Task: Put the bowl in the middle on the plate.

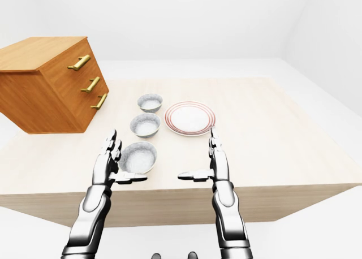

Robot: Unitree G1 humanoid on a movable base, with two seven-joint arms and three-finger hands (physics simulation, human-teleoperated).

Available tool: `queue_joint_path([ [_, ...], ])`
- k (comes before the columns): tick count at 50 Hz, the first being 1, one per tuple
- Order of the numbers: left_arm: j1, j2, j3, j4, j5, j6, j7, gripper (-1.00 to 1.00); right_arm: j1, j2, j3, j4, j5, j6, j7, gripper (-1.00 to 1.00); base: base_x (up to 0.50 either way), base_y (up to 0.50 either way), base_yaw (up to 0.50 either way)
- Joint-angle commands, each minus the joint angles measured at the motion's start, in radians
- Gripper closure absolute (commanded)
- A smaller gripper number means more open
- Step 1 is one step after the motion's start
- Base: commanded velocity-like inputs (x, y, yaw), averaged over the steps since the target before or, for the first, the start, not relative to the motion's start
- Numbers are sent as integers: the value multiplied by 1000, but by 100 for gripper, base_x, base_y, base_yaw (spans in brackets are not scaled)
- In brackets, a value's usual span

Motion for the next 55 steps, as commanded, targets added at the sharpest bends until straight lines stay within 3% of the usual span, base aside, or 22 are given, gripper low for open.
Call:
queue_joint_path([
  [1,61,5,17,-95,31,-33,16,-100,66,-9,-9,-160,-55,69,-13,-100,0,0,0],
  [3,110,2,2,-191,59,0,18,-100,120,-5,1,-281,-97,69,-26,-100,0,0,0],
  [6,211,-6,-23,-363,103,9,25,-100,219,2,22,-486,-141,69,-22,-100,0,0,0],
  [9,311,-10,-41,-517,116,2,22,-100,323,12,36,-678,-177,69,-27,-100,0,0,0],
  [13,493,-5,-73,-715,112,-86,22,-100,494,24,48,-904,-210,69,-35,-100,0,0,0],
  [19,675,-14,-57,-827,141,-89,83,-100,686,53,45,-1027,-237,69,-44,-100,0,0,0],
  [20,694,-30,-33,-821,156,-89,109,-100,739,65,37,-1028,-218,41,-37,-100,0,0,0],
  [22,697,-34,-28,-819,140,-89,91,-100,779,89,22,-1028,-206,-17,-28,-100,0,0,0],
  [25,693,-44,-35,-817,146,-89,83,-100,779,100,27,-1029,-202,-36,3,-100,0,0,0],
  [31,641,-32,-87,-786,267,-89,141,-100,722,76,51,-1029,-214,17,11,-100,6,-15,0],
  [33,634,-9,-110,-785,280,-89,145,-100,723,79,40,-1029,-215,21,-2,-100,30,-45,0],
  [35,634,1,-127,-795,291,-89,166,-100,729,75,34,-1029,-185,2,10,-100,35,-41,0],
  [41,608,34,-146,-796,253,-89,183,-100,726,76,39,-1029,-190,6,13,-100,40,-37,0],
  [55,593,52,-165,-798,278,-89,217,-100,709,66,61,-1029,-219,34,3,-100,46,-26,0],
])
